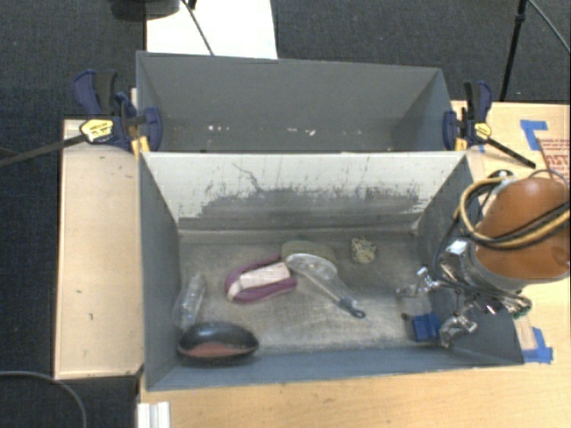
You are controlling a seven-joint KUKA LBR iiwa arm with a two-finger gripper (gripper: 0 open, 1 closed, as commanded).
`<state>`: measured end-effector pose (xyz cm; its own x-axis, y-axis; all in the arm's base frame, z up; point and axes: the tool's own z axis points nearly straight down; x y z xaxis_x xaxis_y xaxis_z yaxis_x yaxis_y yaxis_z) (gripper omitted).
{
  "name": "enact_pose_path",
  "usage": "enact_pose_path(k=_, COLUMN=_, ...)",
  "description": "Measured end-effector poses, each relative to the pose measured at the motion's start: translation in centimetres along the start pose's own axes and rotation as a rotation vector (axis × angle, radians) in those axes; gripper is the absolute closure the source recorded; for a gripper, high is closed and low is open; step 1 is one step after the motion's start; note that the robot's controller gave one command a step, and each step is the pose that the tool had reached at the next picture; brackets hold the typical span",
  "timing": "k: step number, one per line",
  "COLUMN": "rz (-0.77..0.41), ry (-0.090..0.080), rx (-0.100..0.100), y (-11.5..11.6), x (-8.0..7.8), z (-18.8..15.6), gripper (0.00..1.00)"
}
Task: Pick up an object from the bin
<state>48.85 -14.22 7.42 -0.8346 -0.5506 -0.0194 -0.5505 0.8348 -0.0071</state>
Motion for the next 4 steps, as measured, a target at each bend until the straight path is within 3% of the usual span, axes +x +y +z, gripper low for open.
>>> enact_pose_path(k=1, rz=-0.002, ry=0.002, rx=0.002, y=-0.1, x=0.1, z=0.0, gripper=1.00)
enact_pose_path(k=2, rz=-0.005, ry=0.014, rx=-0.004, y=-0.2, x=0.0, z=-2.4, gripper=1.00)
enact_pose_path(k=3, rz=-0.002, ry=0.013, rx=-0.001, y=-0.4, x=-0.3, z=-8.6, gripper=1.00)
enact_pose_path(k=4, rz=0.001, ry=0.014, rx=-0.003, y=-0.4, x=-0.5, z=-11.5, gripper=1.00)
